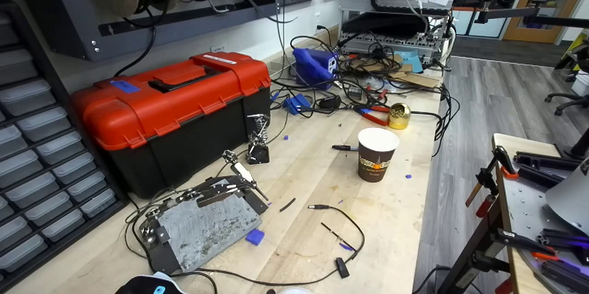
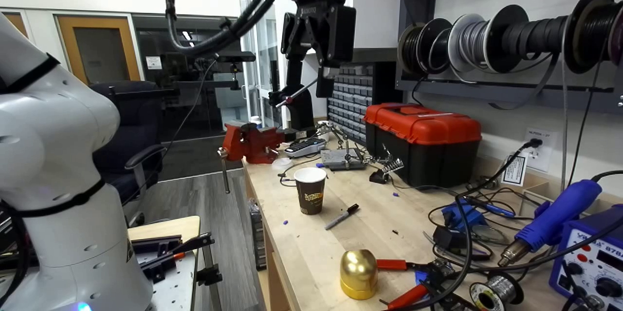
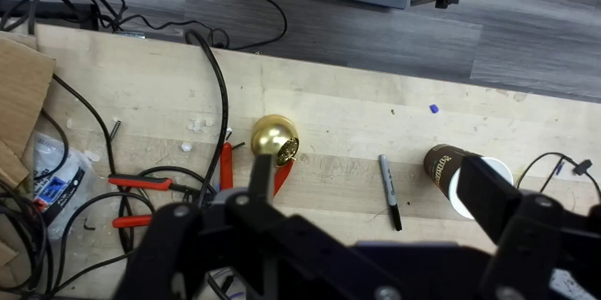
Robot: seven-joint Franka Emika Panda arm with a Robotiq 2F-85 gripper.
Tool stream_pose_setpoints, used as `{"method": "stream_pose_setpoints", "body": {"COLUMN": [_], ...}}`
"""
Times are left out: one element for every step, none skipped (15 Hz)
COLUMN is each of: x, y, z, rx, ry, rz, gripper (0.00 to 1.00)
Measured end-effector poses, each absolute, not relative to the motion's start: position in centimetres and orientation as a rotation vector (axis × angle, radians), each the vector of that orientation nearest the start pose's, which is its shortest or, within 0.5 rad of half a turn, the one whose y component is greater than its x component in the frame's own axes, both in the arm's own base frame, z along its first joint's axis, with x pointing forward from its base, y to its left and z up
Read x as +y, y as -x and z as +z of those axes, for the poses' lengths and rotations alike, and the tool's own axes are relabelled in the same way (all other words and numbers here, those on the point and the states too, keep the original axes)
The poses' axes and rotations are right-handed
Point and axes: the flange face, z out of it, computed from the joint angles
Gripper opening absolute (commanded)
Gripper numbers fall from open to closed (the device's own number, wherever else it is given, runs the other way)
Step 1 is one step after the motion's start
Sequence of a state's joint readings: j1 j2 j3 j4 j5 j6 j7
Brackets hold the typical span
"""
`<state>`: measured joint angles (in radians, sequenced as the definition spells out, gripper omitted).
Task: Pick the pen on the table and put it in the cup
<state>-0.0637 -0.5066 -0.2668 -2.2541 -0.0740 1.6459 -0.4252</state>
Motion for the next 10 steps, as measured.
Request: {"method": "stream_pose_setpoints", "body": {"x": [-14.3,-13.8,-13.3,-12.7,-12.2,-11.7,-11.2,-10.7,-10.2,-9.8], "y": [-36.7,-37.1,-37.4,-37.8,-38.3,-38.8,-39.4,-40.1,-40.8,-41.5], "z": [53.3,52.7,52.0,51.3,50.6,49.8,49.0,48.1,47.2,46.2], "rx": [-0.237,-0.261,-0.284,-0.305,-0.327,-0.351,-0.370,-0.388,-0.407,-0.424], "ry": [3.041,3.044,3.048,3.052,3.057,3.062,3.069,3.076,3.082,3.088], "rz": [0.143,0.145,0.146,0.147,0.146,0.140,0.130,0.122,0.115,0.110], "gripper": [1.00,1.00,1.00,1.00,1.00,1.00,1.00,1.00,1.00,1.00]}}
